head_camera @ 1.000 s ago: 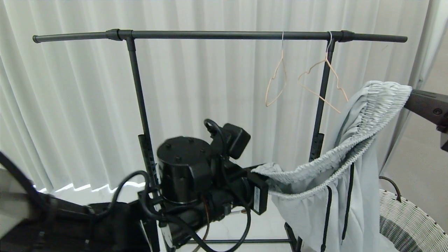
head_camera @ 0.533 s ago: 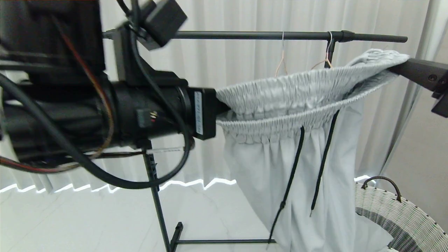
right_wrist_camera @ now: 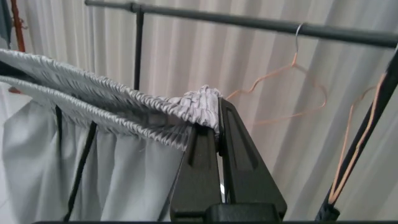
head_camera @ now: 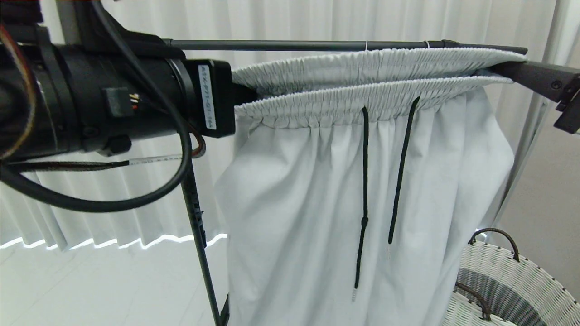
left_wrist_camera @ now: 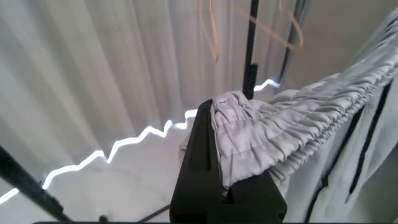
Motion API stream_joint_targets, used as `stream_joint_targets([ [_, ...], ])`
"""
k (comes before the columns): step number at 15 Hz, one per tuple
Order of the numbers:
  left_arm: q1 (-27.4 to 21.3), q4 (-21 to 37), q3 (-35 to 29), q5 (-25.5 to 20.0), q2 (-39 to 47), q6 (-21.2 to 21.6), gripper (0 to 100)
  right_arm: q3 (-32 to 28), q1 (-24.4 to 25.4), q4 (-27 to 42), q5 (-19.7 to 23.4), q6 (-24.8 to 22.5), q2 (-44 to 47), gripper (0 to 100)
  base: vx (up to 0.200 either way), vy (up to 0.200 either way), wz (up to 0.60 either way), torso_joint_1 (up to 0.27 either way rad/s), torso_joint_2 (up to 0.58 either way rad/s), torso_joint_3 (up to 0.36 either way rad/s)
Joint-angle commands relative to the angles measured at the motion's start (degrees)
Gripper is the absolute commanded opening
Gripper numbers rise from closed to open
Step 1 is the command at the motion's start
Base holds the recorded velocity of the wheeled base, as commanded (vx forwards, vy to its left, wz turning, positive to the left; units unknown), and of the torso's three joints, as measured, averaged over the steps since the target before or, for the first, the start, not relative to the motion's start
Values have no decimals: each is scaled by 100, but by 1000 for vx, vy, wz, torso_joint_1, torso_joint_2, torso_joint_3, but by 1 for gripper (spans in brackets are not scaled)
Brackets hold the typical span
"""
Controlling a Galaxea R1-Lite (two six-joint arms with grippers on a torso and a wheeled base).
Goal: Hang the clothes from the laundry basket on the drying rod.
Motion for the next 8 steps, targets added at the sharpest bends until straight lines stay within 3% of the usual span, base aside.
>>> stream_joint_targets([
  [1,-189,-23,228,193,197,13,0,59,44,61,1,-5,11,0,0,0,0,0,0,0],
  [5,-277,-93,17,395,416,66,0,76,-87,325,-8,4,-60,0,0,0,0,0,0,0],
  [8,-277,-383,-115,378,574,514,0,-134,-492,2170,-17,-321,-728,0,0,0,0,0,0,0],
])
